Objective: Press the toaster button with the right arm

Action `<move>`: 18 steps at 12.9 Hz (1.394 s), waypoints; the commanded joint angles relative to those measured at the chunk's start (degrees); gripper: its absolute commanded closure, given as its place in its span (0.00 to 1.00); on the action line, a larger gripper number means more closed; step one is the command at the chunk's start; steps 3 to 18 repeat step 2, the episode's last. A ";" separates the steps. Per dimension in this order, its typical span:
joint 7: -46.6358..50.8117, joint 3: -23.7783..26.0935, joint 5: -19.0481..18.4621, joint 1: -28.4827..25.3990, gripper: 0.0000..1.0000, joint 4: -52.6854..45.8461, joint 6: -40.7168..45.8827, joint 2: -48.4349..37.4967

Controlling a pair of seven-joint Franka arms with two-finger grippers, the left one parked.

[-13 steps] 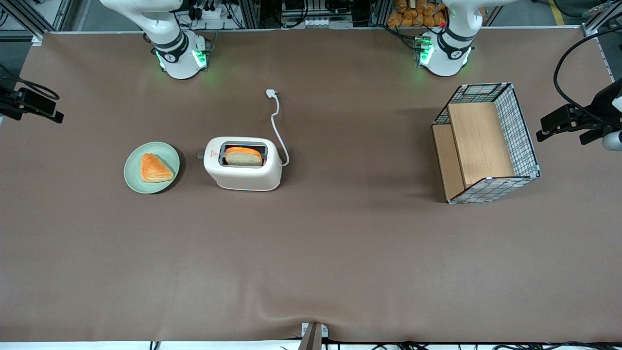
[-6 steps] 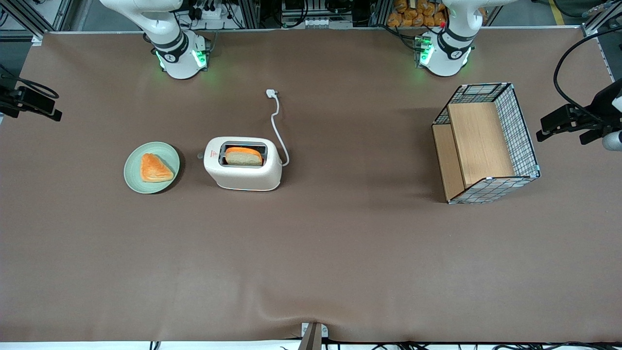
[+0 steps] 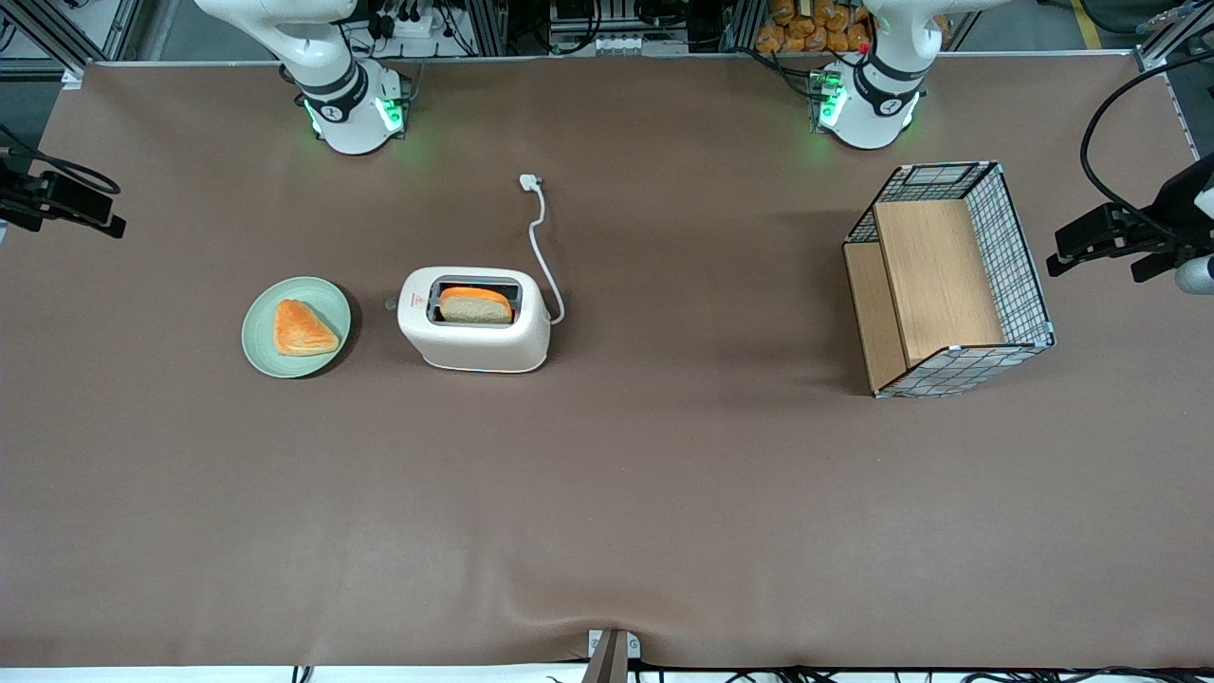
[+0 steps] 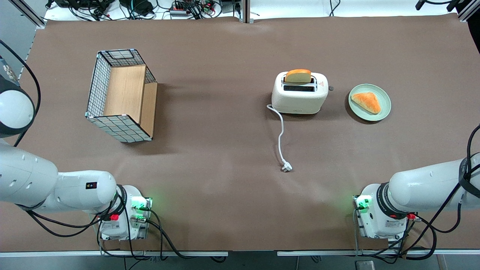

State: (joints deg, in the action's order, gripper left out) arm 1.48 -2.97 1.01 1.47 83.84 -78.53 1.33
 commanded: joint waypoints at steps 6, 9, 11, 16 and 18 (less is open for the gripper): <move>1.06 0.34 -1.36 -0.07 0.00 -1.49 1.10 0.69; 1.06 0.34 -1.36 -0.07 0.00 -1.49 1.10 0.69; 1.06 0.34 -1.36 -0.07 0.00 -1.49 1.10 0.69; 1.06 0.34 -1.36 -0.07 0.00 -1.49 1.10 0.69; 1.06 0.34 -1.36 -0.07 0.00 -1.49 1.10 0.69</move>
